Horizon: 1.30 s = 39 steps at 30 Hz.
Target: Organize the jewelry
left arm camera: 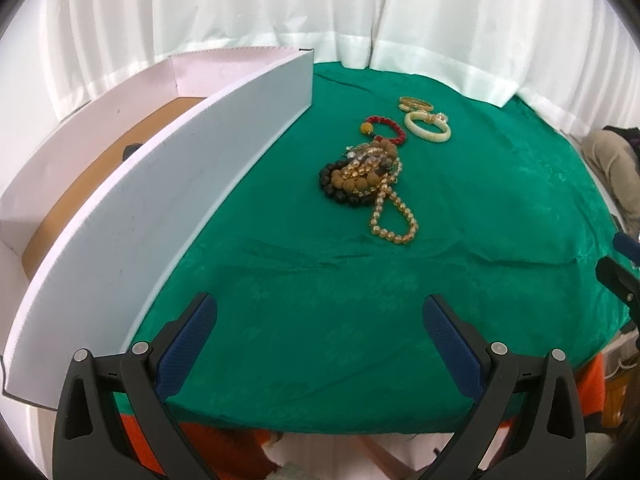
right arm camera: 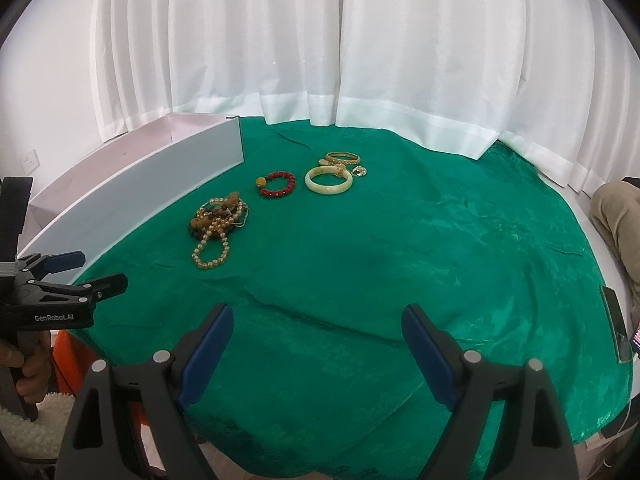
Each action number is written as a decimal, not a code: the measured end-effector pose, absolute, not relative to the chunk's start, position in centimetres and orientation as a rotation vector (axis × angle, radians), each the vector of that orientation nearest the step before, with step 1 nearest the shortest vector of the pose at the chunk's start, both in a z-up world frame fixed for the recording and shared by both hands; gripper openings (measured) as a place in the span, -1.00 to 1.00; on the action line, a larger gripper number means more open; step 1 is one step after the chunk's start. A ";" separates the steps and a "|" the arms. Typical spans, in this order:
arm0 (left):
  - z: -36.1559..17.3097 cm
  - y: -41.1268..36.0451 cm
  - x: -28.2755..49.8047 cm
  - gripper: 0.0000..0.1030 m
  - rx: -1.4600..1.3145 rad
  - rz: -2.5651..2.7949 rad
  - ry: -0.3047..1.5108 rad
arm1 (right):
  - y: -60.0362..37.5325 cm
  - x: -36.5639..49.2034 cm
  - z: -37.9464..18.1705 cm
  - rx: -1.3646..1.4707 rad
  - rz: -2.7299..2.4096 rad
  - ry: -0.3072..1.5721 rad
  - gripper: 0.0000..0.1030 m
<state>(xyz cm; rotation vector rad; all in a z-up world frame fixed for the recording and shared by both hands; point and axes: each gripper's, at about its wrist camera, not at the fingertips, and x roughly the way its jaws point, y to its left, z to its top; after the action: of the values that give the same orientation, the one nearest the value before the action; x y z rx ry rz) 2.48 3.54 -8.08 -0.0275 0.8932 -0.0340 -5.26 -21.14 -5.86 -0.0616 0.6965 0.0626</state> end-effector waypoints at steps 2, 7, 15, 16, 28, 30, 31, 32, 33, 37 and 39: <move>-8.0 3.6 2.4 0.99 -0.028 -0.033 0.892 | -21.1 -5.3 -5.9 -0.060 0.067 0.700 0.71; -7.5 3.7 2.5 0.99 -0.033 -0.035 0.879 | -21.1 -5.4 -5.7 -0.056 0.074 0.698 0.71; -6.9 4.1 2.4 0.99 -0.044 -0.031 0.865 | -21.2 -5.6 -5.0 -0.054 0.068 0.674 0.71; -6.7 4.1 2.3 0.99 -0.045 -0.031 0.863 | -21.2 -5.6 -4.9 -0.053 0.068 0.674 0.71; -5.3 4.2 2.7 0.99 -0.051 -0.052 0.849 | -21.3 -5.2 -4.1 -0.039 0.076 0.696 0.71; -5.0 4.3 3.1 0.99 -0.059 -0.065 0.852 | -21.3 -5.1 -3.8 -0.042 0.071 0.697 0.71; -4.9 4.3 3.3 0.99 -0.060 -0.072 0.855 | -21.4 -5.1 -3.7 -0.043 0.068 0.696 0.71; -4.8 4.3 3.3 0.99 -0.057 -0.075 0.856 | -21.4 -5.0 -3.7 -0.043 0.066 0.694 0.71; -4.9 4.2 3.4 0.99 -0.053 -0.075 0.857 | -21.4 -4.9 -3.7 -0.043 0.064 0.695 0.71; -5.6 4.2 3.6 0.99 -0.046 -0.074 0.878 | -21.5 -4.5 -4.5 -0.029 0.068 0.724 0.71; -5.9 4.3 3.8 0.99 -0.049 -0.077 0.889 | -21.8 -4.3 -4.9 -0.016 0.073 0.741 0.71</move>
<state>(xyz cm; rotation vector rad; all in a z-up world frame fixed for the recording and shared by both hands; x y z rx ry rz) 3.77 4.31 -5.91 -0.0488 0.8894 -0.0773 -4.29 -21.76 -4.91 -0.0158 0.7405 0.0725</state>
